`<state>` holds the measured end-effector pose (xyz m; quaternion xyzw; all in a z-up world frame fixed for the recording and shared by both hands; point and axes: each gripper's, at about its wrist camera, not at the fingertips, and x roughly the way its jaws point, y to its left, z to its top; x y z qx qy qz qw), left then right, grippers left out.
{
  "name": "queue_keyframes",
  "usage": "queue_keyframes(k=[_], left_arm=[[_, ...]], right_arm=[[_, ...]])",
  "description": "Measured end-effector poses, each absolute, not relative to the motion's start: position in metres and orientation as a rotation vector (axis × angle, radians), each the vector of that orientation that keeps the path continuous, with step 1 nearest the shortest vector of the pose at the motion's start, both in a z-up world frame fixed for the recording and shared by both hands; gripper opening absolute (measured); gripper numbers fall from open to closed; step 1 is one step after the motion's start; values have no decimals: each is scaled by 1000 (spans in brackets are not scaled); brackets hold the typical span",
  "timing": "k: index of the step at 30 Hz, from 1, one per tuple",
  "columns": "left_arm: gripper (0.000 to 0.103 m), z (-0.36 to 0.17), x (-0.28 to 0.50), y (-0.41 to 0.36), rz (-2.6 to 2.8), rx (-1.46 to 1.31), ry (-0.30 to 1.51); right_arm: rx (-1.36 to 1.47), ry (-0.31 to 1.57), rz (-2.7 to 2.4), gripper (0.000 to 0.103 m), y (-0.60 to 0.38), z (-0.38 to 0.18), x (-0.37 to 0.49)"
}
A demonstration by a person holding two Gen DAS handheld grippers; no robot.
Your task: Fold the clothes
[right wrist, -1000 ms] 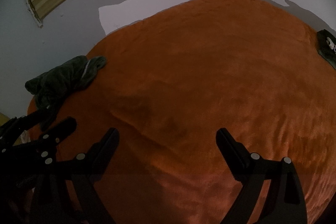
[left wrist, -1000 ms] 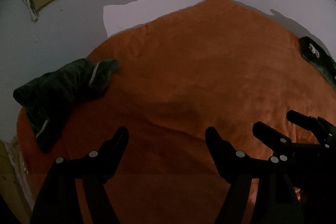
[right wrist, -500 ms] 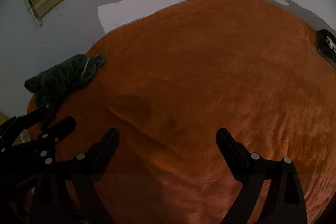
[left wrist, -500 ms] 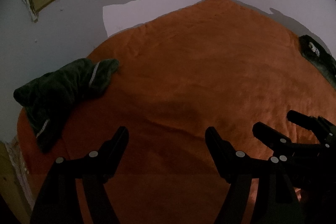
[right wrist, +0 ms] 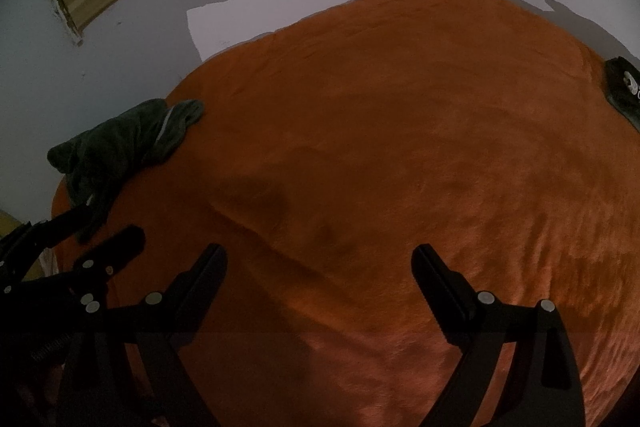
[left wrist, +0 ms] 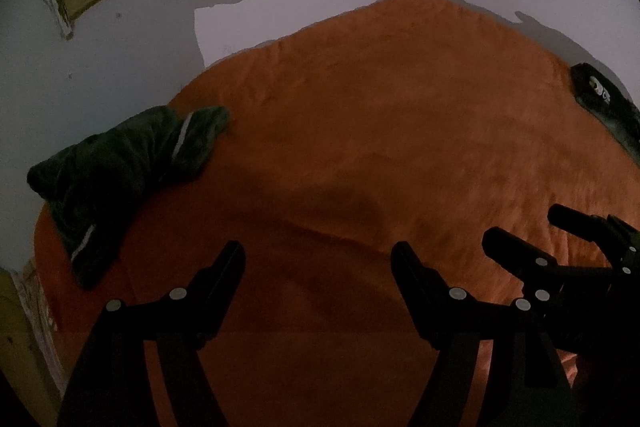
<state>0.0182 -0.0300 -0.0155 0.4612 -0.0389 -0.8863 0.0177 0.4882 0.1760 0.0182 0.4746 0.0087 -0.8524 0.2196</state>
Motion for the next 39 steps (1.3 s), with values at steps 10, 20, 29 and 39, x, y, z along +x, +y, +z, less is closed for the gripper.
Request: queue_keyframes(k=[10, 20, 29, 39], left_arm=[[76, -16, 25, -41, -2738, 1458, -72], [76, -17, 46, -49, -2709, 1429, -28], [76, 0, 69, -56, -2691, 1367, -23], [76, -1, 81, -64, -2634, 1371, 45]], right_arm=[[1322, 24, -2332, 93, 175, 21, 489], [1321, 7, -2301, 93, 180, 23, 492], [1290, -37, -2259, 93, 193, 30, 495], [1301, -92, -2230, 93, 207, 29, 493]])
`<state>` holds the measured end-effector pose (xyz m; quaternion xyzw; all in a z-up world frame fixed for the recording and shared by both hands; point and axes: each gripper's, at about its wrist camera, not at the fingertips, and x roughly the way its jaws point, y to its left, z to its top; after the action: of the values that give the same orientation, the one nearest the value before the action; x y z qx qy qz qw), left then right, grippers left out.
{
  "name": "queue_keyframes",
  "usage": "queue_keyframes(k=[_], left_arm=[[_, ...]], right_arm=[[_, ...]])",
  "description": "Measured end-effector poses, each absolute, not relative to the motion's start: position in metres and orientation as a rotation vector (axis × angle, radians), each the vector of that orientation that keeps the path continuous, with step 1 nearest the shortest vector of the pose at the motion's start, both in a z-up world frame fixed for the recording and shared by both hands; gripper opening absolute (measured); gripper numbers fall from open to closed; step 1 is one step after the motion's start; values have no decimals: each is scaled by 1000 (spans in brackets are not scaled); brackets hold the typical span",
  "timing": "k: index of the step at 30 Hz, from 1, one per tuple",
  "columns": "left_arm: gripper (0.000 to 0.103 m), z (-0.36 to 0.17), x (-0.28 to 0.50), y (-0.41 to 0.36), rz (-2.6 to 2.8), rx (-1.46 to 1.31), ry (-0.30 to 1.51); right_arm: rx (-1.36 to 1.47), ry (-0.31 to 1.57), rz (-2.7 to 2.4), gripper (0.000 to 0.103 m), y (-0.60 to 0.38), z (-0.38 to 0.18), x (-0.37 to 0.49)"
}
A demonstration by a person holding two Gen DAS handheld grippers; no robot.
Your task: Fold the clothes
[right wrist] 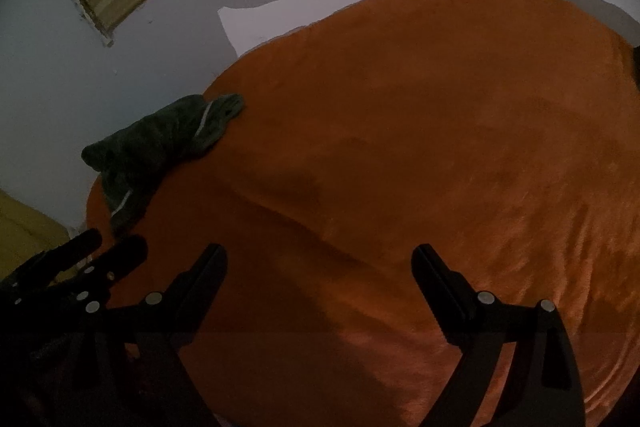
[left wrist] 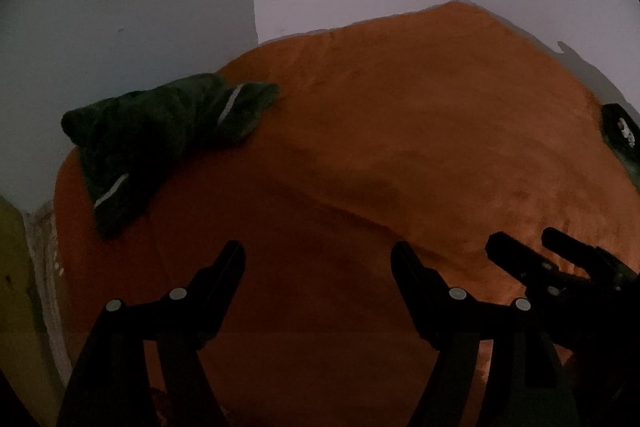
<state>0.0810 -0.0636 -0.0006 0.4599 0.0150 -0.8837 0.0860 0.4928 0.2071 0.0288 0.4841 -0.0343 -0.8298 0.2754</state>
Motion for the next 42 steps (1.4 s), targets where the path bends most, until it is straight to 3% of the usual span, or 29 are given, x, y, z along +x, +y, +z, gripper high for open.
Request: queue_keyframes(k=[22, 26, 34, 42], left_arm=[[76, -22, 71, -116, -2597, 1332, 153], [76, -28, 79, -145, -2554, 1349, 188], [76, -38, 91, -234, -2416, 1409, 342], [76, -33, 102, -326, -2289, 1341, 405]], right_arm=[[1433, 3, -2203, 93, 158, -11, 468], [1390, 7, -2209, 93, 135, -16, 468], [1164, 315, -2096, 93, 43, 5, 460], [1137, 391, -1967, 93, -73, -2, 434]])
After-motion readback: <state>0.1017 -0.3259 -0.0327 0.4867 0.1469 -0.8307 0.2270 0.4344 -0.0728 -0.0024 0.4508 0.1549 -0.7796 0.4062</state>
